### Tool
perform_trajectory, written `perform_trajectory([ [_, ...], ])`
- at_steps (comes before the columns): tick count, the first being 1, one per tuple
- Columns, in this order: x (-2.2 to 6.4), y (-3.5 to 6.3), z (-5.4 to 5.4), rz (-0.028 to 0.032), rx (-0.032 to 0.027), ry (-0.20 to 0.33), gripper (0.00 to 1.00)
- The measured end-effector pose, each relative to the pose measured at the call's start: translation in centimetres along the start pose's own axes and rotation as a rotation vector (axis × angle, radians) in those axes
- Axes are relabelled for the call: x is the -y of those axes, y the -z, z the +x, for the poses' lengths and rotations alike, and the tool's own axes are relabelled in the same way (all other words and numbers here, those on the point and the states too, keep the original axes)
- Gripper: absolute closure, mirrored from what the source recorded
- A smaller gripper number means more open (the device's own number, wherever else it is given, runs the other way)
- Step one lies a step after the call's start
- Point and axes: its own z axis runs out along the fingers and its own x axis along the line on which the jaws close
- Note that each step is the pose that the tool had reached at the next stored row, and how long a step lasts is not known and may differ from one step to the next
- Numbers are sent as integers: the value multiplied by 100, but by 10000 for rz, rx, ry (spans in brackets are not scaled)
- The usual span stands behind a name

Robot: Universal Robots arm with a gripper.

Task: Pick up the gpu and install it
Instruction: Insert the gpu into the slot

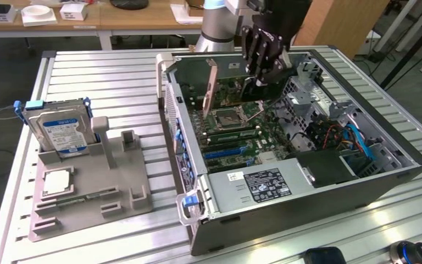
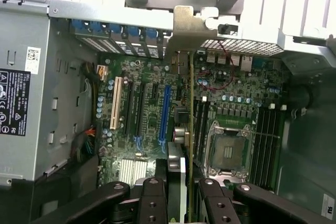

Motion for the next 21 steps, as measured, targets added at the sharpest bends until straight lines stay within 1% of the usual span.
perform_trajectory([
  [7, 3, -100, 4, -1, -2, 91, 72],
  [21, 6, -228, 21, 5, -5, 137, 72],
])
